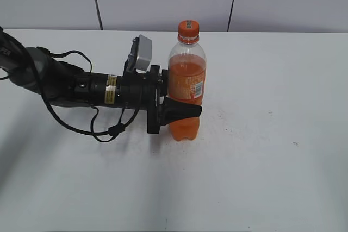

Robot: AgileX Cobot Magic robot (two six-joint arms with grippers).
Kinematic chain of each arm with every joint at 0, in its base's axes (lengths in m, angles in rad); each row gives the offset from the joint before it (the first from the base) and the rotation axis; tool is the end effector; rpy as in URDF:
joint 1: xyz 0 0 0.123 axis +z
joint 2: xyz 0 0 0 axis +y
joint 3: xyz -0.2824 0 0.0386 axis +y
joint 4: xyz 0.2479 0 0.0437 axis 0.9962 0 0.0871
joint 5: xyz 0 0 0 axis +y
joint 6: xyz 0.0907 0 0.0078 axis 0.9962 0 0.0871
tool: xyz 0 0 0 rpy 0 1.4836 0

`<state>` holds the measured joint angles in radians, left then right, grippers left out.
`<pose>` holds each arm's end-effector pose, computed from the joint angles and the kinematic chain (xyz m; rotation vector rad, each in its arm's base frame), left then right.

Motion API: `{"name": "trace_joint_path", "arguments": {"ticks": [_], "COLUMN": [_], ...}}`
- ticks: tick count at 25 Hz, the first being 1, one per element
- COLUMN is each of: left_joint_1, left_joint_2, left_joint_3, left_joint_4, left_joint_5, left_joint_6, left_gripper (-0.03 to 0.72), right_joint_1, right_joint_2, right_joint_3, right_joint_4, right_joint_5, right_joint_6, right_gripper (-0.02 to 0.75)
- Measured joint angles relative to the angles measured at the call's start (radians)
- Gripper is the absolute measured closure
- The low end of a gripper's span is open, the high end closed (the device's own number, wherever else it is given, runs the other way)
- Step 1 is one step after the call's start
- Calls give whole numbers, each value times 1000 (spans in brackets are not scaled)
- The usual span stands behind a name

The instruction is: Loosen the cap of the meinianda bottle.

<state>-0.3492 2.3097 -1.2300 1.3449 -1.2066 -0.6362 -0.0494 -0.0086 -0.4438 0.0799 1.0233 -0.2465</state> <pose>0.3549 -0.2174 0.0909 1.2787 1.4136 -1.1339 0.0018 0.0061 0.2646 -0.2016 2.0431 -0.0880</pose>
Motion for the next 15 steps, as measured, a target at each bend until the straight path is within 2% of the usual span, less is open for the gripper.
{"name": "trace_joint_path", "arguments": {"ticks": [10,15], "left_joint_1": [0,0], "left_joint_2": [0,0], "left_joint_3": [0,0], "left_joint_4": [-2,-4], "left_joint_5": [1,1], "left_joint_6": [-1,-1], "left_gripper": [271,271], "right_joint_1": [0,0], "right_joint_2": [0,39], "right_joint_3": [0,-43], "right_joint_4": [2,31], "right_joint_5": [0,-38], "right_joint_6": [1,78], "right_gripper": [174,174]}}
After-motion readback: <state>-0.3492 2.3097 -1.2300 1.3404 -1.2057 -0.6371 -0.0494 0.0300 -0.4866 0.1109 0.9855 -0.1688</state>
